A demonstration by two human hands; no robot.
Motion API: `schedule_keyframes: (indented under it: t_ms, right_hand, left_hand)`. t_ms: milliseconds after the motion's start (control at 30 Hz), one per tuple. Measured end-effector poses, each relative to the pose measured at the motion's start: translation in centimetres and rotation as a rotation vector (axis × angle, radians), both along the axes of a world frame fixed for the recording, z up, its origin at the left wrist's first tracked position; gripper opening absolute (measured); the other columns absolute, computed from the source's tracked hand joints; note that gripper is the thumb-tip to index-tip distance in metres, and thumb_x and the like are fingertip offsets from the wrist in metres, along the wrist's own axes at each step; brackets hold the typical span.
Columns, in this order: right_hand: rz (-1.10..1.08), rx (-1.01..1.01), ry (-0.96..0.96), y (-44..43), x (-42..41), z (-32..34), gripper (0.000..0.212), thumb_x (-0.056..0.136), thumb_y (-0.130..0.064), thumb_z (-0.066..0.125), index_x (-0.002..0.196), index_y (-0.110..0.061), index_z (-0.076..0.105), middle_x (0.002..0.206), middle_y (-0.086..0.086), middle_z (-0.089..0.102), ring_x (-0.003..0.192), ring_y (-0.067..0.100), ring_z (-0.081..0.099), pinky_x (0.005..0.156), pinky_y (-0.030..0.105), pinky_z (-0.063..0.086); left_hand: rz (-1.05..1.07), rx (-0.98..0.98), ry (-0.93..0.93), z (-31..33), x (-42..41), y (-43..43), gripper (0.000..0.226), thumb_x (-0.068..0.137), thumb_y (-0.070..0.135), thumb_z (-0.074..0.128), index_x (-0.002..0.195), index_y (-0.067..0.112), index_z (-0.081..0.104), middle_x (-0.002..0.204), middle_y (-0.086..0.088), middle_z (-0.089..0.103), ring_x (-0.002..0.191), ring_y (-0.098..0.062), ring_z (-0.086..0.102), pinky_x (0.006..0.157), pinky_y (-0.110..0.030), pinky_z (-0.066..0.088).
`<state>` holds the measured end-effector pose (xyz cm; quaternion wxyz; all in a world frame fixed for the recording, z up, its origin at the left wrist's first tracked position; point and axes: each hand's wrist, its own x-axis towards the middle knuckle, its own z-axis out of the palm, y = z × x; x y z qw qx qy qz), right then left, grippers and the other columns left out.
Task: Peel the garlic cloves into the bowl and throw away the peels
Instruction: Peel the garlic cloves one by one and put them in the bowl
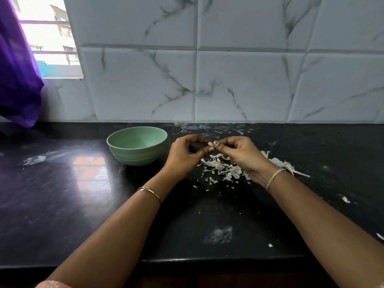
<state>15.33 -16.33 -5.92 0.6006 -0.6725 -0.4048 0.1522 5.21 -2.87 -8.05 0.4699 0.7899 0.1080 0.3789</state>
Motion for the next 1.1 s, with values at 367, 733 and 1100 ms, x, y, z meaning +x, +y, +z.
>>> schedule_keyframes:
  t_ms: [367,733,1100]
  right_hand:
    - [-0.105,0.113,0.005,-0.1,0.0,0.3,0.014,0.081,-0.011,0.077,0.086,0.000,0.072,0.073,0.002,0.068,0.058,-0.001,0.060,0.054,0.011,0.045]
    - [-0.047,0.059,0.064,-0.2,-0.5,0.3,0.015,0.082,-0.013,0.076,0.087,-0.001,0.071,0.078,0.006,0.073,0.064,0.001,0.066,0.056,0.017,0.048]
    - [-0.069,0.019,0.056,0.1,-0.3,-0.1,0.009,0.086,-0.014,0.072,0.085,-0.005,0.071,0.079,0.007,0.067,0.062,0.005,0.060,0.057,0.017,0.052]
  left_hand:
    - [-0.012,0.038,0.031,-0.2,-0.3,-0.6,0.006,0.086,0.017,0.073,0.089,0.016,0.069,0.080,-0.002,0.073,0.072,-0.019,0.071,0.069,-0.035,0.060]
    - [0.158,0.248,0.035,-0.2,-0.3,-0.6,0.010,0.079,0.021,0.079,0.088,0.016,0.077,0.076,0.008,0.073,0.065,-0.003,0.068,0.069,-0.027,0.058]
    - [0.258,0.416,0.039,-0.2,-0.3,-1.0,0.011,0.085,0.026,0.073,0.095,0.022,0.076,0.086,0.008,0.074,0.072,-0.005,0.068,0.075,-0.033,0.057]
